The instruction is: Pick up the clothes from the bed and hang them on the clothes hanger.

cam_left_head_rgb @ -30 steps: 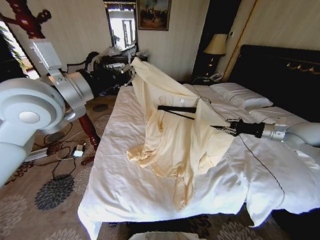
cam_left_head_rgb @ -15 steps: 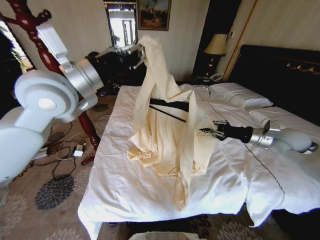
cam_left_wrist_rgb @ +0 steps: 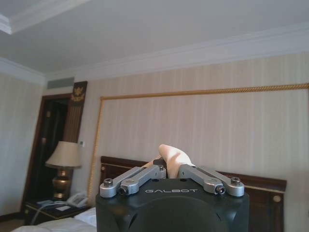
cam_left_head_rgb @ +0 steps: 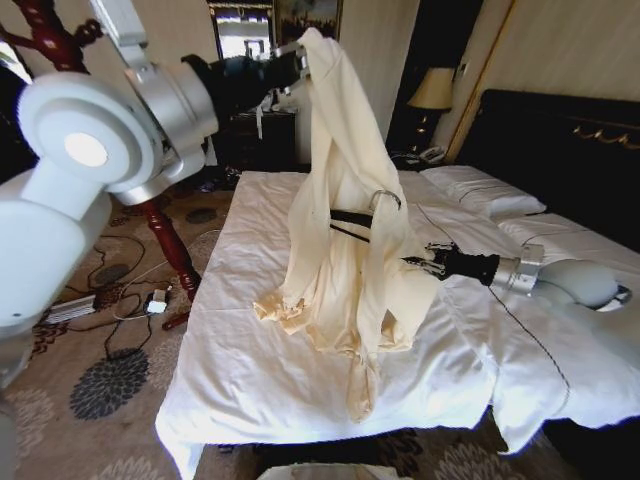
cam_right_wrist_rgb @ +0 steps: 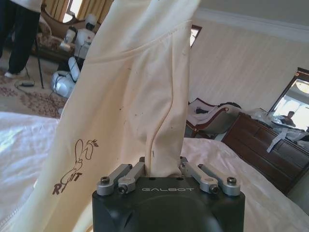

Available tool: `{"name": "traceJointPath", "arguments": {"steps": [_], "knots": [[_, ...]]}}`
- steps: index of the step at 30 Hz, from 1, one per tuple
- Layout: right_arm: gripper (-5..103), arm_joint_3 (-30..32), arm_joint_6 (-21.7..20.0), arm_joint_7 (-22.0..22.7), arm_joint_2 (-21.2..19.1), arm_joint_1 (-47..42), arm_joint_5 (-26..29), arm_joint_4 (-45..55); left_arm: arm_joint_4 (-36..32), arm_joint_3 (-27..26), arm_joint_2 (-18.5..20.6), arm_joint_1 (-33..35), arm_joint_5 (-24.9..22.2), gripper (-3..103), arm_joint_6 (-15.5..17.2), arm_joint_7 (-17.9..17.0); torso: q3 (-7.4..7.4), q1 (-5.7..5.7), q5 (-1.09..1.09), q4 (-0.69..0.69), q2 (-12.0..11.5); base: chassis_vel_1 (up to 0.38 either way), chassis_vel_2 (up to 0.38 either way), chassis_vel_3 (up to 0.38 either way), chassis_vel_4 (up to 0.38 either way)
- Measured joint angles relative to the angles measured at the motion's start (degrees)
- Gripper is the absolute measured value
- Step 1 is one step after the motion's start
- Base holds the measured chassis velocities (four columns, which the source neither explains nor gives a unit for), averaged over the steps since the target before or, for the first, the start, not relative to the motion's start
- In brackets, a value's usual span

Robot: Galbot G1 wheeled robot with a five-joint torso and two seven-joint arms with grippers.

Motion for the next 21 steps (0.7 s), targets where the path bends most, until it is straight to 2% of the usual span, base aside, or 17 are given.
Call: {"name": "traceJointPath", "arguments": {"steps": [2, 6, 9, 13, 16, 21], "knots": [[20, -0.2, 0.2, 0.1, 0.3, -0.1, 0.7, 0.4, 0.4, 0.5, -1.2, -0.4, -0.1, 0, 0.0, -0.4, 0.0, 0.0, 0.0, -0.02, 0.0, 0.0, 0.0, 0.0, 0.0], [20, -0.2, 0.7, 1.7, 0.9, -0.1, 3.1, 1.7, 0.3, 3.4, -6.0, 0.3, -0.7, 0, 0.1, -4.4, 0.0, 0.0, 0.0, -0.02, 0.0, 0.0, 0.0, 0.0, 0.0], [20, 0.0, 0.3, 2.7, 0.9, -0.1, 4.1, 1.7, -1.4, 4.1, -6.2, 1.4, -0.8, 0, 0.1, -5.1, 0.0, 0.0, 0.0, -0.02, 0.0, 0.0, 0.0, 0.0, 0.0], [20, 0.4, -0.4, 2.3, 0.8, -0.1, 4.3, 0.7, -4.7, 3.8, -4.4, 3.8, -0.8, 0, -0.2, -5.2, 0.0, 0.0, -0.02, 0.0, 0.0, 0.0, 0.0, 0.0, 0.0], [20, 0.4, -1.6, 1.9, 0.8, -0.4, 4.2, -0.4, -7.6, 0.9, -1.2, 6.9, -1.0, 0, -0.5, -5.3, 0.0, 0.0, -0.02, 0.01, 0.0, 0.0, 0.0, 0.0, 0.0], [20, -0.1, -2.3, 1.5, 0.8, -0.5, 3.3, -1.4, -10.0, -3.5, 1.9, 9.6, -2.7, 0, -0.7, -4.8, 0.0, -0.01, -0.03, 0.02, 0.0, 0.0, 0.0, 0.0, 0.0]]}}
